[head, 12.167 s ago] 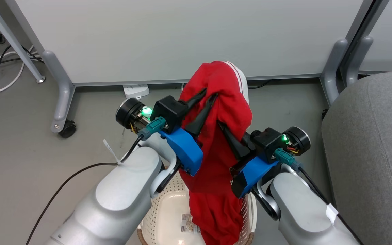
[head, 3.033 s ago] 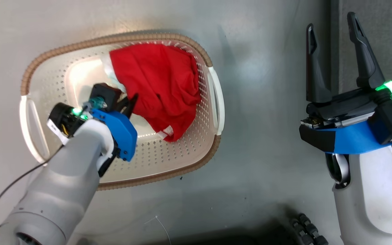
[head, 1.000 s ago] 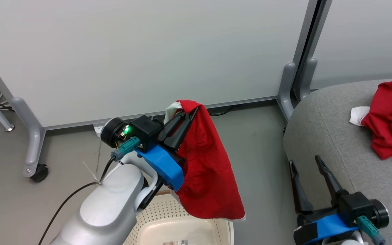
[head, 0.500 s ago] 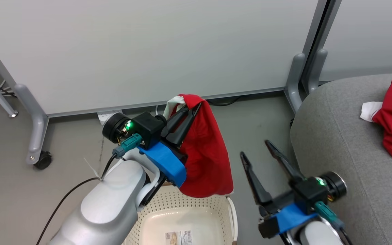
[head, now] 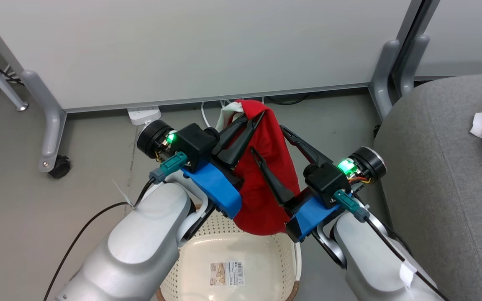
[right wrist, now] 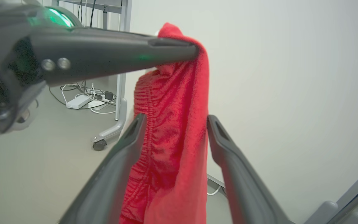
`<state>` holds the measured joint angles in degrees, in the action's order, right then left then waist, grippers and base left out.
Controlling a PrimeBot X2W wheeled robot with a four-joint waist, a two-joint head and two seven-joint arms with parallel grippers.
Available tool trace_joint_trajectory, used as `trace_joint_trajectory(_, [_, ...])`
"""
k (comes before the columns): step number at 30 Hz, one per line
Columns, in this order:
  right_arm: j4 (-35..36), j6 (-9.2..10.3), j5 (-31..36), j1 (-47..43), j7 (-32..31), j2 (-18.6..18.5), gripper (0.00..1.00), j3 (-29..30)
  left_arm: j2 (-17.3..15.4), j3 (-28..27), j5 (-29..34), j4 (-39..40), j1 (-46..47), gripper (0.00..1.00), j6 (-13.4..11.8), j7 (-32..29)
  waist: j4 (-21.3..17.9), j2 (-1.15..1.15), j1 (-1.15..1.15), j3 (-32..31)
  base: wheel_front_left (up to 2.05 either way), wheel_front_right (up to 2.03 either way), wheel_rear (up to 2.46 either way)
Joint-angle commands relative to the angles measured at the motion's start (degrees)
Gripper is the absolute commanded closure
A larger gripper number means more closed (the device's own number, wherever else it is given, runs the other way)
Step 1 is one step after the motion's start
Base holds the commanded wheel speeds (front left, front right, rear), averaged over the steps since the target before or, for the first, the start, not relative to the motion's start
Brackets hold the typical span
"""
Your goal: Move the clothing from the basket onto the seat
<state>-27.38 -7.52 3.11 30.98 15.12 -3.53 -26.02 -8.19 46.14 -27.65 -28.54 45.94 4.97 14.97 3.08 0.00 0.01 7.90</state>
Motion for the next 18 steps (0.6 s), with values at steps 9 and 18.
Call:
trace_joint_trajectory(9, [-12.4, 0.06, -0.9, 6.5, 0.0, 0.7, 1.00, -1.4, 0.8, 0.5, 0.7, 0.4, 1.5, 1.00, 0.5, 0.3, 1.7, 0.00, -0.01, 2.3, 0.00, 0.00, 0.00])
trace_joint_trajectory(18, [-12.3, 0.06, -4.4, 7.0, 0.0, 0.7, 1.00, -3.4, 0.5, -0.1, 0.7, -0.3, 1.0, 1.00, 0.7, 0.3, 1.0, 0.00, -0.01, 2.3, 0.00, 0.00, 0.00])
